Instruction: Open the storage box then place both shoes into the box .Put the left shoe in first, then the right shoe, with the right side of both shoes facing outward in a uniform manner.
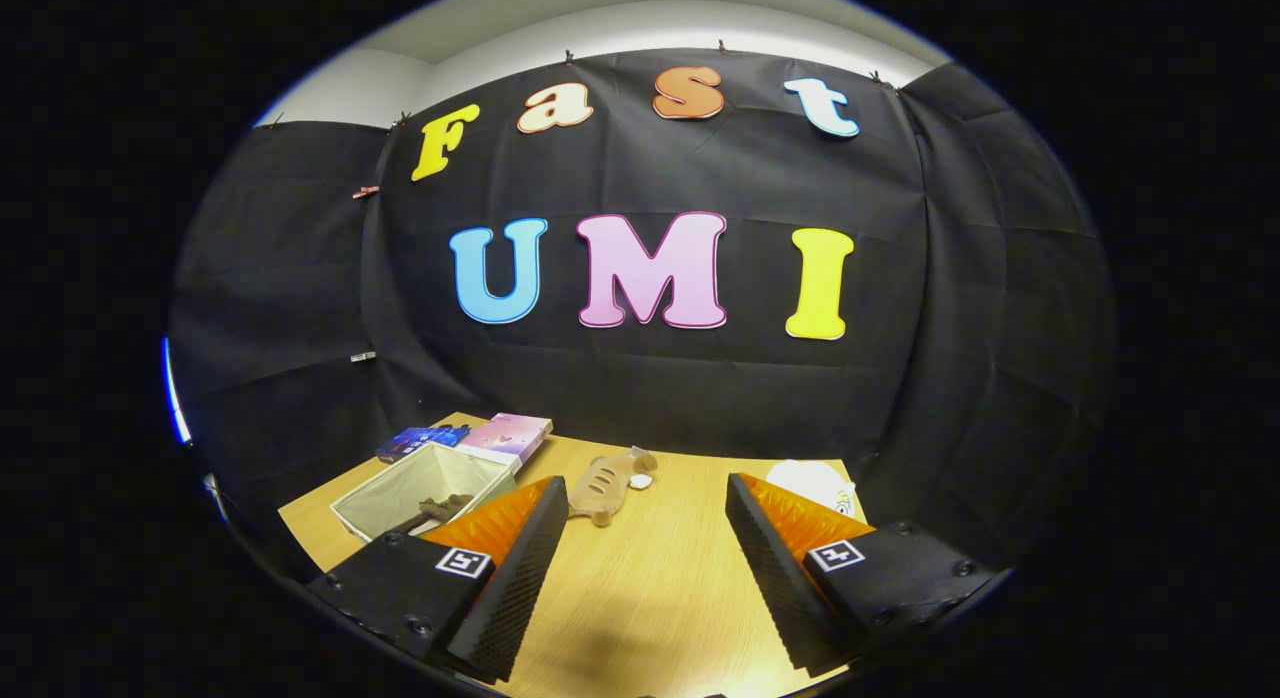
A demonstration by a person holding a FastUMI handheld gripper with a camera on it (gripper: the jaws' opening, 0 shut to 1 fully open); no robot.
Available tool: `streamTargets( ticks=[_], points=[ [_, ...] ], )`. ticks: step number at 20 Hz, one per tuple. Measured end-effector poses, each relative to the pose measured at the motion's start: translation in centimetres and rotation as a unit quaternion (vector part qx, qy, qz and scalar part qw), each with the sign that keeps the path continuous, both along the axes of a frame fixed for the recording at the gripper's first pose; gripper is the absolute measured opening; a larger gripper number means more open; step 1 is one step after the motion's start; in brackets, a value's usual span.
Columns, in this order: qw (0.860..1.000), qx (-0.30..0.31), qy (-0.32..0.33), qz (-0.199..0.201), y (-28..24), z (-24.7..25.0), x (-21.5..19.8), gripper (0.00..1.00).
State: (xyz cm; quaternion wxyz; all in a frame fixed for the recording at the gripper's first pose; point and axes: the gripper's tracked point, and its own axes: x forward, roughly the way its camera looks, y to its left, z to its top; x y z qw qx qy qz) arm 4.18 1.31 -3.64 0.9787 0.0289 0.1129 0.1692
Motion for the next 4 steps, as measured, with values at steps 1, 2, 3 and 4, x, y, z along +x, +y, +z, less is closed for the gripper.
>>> streamTargets(
  ticks=[1, 2, 3, 4],
  points=[
    [1.000, 0.000, -0.002, 0.001, -0.14, 0.07, 0.14, 0.99],
    [1.000, 0.001, -0.003, 0.001, -0.27, 0.18, 0.18, 0.99],
    [1.000, 0.003, -0.002, 0.002, -0.33, 0.19, 0.22, 0.99],
    [1.000, 0.005, -0.002, 0.002, -0.36, 0.25, 0.24, 0.99]
  ],
)
